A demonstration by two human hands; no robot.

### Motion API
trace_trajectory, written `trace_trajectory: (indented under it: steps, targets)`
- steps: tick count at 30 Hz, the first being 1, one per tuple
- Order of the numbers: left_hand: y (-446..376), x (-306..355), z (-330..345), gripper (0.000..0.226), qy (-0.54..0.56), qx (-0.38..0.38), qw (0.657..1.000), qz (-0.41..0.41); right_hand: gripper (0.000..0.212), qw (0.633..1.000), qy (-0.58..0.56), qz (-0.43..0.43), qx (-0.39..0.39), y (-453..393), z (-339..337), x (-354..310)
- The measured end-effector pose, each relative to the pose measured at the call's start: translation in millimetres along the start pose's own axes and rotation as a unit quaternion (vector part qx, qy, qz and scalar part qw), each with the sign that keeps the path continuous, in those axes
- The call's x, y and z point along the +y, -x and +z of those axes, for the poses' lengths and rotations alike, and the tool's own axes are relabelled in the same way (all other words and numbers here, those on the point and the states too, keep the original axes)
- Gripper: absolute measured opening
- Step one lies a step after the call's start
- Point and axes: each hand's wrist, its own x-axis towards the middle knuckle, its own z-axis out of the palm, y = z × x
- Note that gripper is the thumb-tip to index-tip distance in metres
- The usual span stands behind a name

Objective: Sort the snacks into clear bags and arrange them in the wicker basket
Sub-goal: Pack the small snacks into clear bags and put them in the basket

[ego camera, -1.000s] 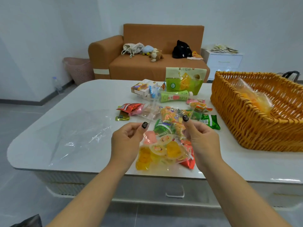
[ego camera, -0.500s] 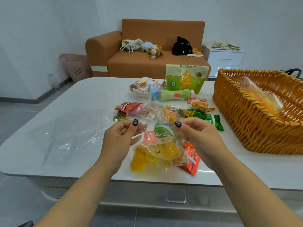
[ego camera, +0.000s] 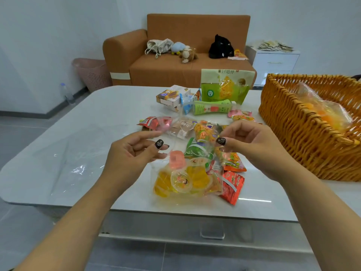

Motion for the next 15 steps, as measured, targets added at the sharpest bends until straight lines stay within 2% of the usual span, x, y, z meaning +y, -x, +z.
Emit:
trace_trajectory:
  steps: [3,6,11,15]
  targets:
    - [0,2,0,0.023,-0.004,0.022,1.000,0.022,0.007,0.999,0.026,-0.014,0.019,-2,-1,1]
    - [-3,0,-5,0.029,0.001,0.036,0.999,0.020,0.016,0.999,0.042,-0.008,0.029,-2,-7,5]
    - [-7,-4,-9,0.024,0.001,0.040,0.999,-0.003,0.031,0.998,0.042,0.038,-0.007,-3,-12,11]
    - [-10,-4,-14,0.031,0.032,0.033,0.999,0.001,0.034,0.998,0.006,0.060,-0.031,-4,-12,7]
